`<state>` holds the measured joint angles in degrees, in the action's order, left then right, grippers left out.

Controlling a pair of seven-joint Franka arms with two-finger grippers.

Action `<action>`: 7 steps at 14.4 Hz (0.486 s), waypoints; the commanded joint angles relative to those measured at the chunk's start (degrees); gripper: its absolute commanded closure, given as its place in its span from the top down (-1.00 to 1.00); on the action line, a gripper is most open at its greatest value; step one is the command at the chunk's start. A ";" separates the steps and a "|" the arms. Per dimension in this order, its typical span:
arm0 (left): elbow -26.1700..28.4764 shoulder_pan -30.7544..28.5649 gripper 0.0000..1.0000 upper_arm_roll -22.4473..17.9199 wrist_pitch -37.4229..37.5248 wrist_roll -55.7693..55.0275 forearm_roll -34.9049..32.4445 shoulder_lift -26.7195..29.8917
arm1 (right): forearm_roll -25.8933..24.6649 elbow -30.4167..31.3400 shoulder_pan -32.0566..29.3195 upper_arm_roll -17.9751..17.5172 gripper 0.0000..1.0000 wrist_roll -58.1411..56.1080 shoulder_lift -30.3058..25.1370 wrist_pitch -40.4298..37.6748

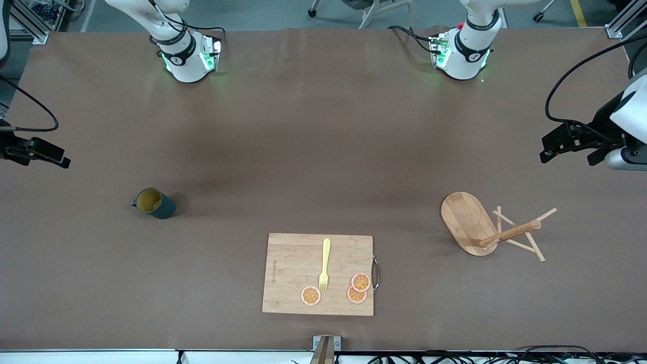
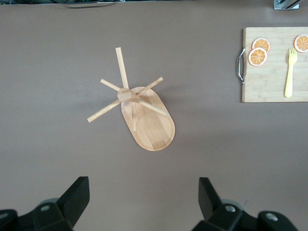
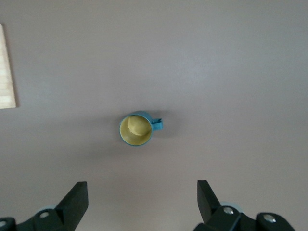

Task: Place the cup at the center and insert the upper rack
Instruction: 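Reach the right gripper down to the teal mug and grasp it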

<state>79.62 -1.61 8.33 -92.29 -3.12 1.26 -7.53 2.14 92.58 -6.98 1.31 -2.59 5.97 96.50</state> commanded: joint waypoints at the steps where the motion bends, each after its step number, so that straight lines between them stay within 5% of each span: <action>1: -1.14 -0.24 1.00 0.81 -0.09 -0.39 0.68 -0.55 | -0.03 -0.29 -1.81 -0.70 1.00 -0.57 3.77 -1.23; 7: -1.14 -0.76 1.00 0.81 -0.09 -0.22 0.59 -0.55 | -2.31 0.49 -0.85 -0.79 1.00 -0.22 11.16 -0.35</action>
<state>79.60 -1.73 8.74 -92.31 -3.12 1.26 -7.57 0.87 92.83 -7.90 1.24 -2.64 16.17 96.10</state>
